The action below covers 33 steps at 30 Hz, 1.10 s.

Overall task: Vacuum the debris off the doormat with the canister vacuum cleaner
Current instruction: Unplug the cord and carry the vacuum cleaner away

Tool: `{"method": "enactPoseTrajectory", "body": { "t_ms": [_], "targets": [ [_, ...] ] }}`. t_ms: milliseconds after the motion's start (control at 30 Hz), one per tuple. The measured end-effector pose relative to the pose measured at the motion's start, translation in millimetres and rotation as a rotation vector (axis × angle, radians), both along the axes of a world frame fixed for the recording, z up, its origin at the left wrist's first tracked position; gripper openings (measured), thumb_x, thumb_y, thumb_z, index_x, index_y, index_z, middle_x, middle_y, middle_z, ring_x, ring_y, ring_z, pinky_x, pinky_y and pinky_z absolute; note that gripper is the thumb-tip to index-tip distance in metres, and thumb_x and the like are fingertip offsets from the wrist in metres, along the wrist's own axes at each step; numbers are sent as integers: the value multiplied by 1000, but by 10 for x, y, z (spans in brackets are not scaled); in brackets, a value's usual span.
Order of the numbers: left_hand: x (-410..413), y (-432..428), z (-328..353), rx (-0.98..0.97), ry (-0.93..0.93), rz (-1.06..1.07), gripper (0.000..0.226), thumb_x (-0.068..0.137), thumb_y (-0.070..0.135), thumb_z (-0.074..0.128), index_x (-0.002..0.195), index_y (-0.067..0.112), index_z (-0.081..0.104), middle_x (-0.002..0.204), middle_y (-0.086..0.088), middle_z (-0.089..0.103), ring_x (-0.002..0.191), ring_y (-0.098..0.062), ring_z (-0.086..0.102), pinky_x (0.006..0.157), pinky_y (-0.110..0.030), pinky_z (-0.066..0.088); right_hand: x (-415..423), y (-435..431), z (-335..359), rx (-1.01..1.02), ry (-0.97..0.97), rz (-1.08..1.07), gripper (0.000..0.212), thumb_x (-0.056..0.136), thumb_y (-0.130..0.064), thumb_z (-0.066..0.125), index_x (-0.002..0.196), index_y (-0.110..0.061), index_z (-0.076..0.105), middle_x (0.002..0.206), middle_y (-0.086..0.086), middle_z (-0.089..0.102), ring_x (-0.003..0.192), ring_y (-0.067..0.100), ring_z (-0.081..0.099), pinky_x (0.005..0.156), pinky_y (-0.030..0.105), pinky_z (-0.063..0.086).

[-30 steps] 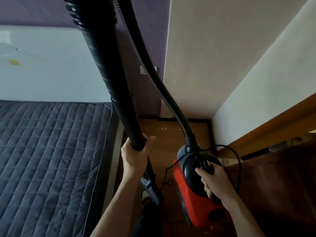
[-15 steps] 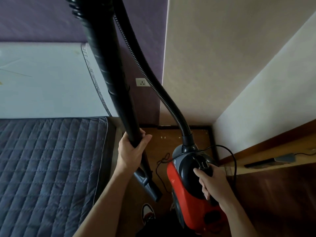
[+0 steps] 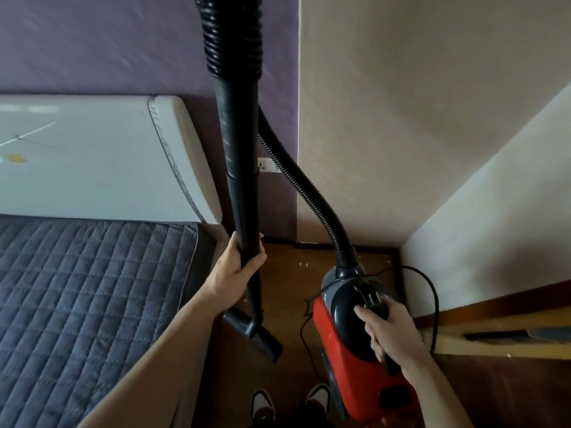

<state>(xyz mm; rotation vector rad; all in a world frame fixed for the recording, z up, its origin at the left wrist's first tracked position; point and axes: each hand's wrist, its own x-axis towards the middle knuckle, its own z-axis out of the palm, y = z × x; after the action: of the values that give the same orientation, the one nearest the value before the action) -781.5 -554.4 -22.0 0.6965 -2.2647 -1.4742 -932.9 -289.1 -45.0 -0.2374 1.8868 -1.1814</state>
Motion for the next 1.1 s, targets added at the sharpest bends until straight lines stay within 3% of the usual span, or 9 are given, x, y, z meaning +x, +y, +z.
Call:
{"method": "enactPoseTrajectory", "body": {
  "t_ms": [67, 233, 433, 567, 633, 733, 800, 967, 1100],
  "targets": [
    [-105, -70, -86, -28, -47, 28, 30, 94, 6, 65, 109, 30, 56, 98, 9, 66, 96, -9, 63, 90, -29, 53, -129, -20, -111, 6, 0, 22, 33, 99, -17, 62, 70, -8, 50, 58, 13, 41, 37, 19, 34, 41, 30, 33],
    [-378, -162, -454, -35, -109, 75, 41, 86, 17, 76, 98, 53, 60, 102, 16, 72, 102, -2, 66, 92, -30, 55, -378, -144, -553, 43, -1, 10, 34, 99, -18, 62, 69, -9, 47, 56, 12, 39, 37, 18, 34, 40, 30, 33],
    [-732, -388, -1404, -93, -167, 107, 32, 81, 30, 81, 97, 47, 59, 99, 12, 71, 97, -4, 68, 90, -37, 57, -502, -328, -1460, 62, -16, -22, 31, 98, -18, 62, 73, -10, 46, 58, 12, 38, 39, 18, 32, 42, 31, 30],
    [-1028, -592, -2136, -188, -100, 124, 31, 80, 27, 82, 102, 22, 61, 98, 12, 70, 93, -3, 68, 84, -11, 51, -503, -514, -2272, 59, -8, 0, 32, 98, -18, 61, 71, -10, 45, 51, 4, 37, 39, 17, 31, 44, 32, 28],
    [-1184, -665, -2469, -243, -72, 137, 34, 80, 29, 82, 104, 17, 62, 97, 10, 71, 90, -2, 68, 81, -5, 48, -488, -606, -2682, 44, -9, 6, 34, 98, -18, 61, 69, -13, 45, 48, 1, 37, 38, 18, 32, 43, 33, 30],
    [-1415, -793, -2997, -313, -21, 151, 37, 80, 38, 81, 102, 15, 62, 97, 5, 72, 87, -8, 69, 83, -28, 57, -503, -733, -3295, 34, -8, 1, 33, 99, -23, 61, 70, -14, 47, 51, 5, 38, 38, 19, 34, 41, 31, 32],
    [-1554, -876, -3342, -377, -3, 157, 41, 81, 42, 78, 101, 11, 62, 94, 2, 71, 82, -12, 68, 77, -37, 57, -523, -817, -3702, 28, -22, -31, 30, 99, -27, 62, 76, -13, 50, 58, 9, 38, 39, 18, 36, 39, 28, 34],
    [-1807, -956, -4063, -437, 88, 137, 46, 83, 46, 75, 103, 6, 61, 95, -2, 70, 83, -14, 70, 74, -41, 59, -546, -1060, -4641, 1, -31, -89, 31, 100, -27, 61, 76, -11, 50, 58, 8, 38, 39, 18, 37, 40, 29, 36],
    [-2003, -1040, -4254, -511, 203, 107, 54, 83, 50, 70, 108, 4, 57, 97, -6, 69, 87, -17, 68, 74, -41, 58, -631, -1131, -5158, -27, 8, -111, 31, 101, -26, 61, 76, -11, 50, 58, 7, 39, 41, 19, 38, 41, 30, 37]
  ]
}}
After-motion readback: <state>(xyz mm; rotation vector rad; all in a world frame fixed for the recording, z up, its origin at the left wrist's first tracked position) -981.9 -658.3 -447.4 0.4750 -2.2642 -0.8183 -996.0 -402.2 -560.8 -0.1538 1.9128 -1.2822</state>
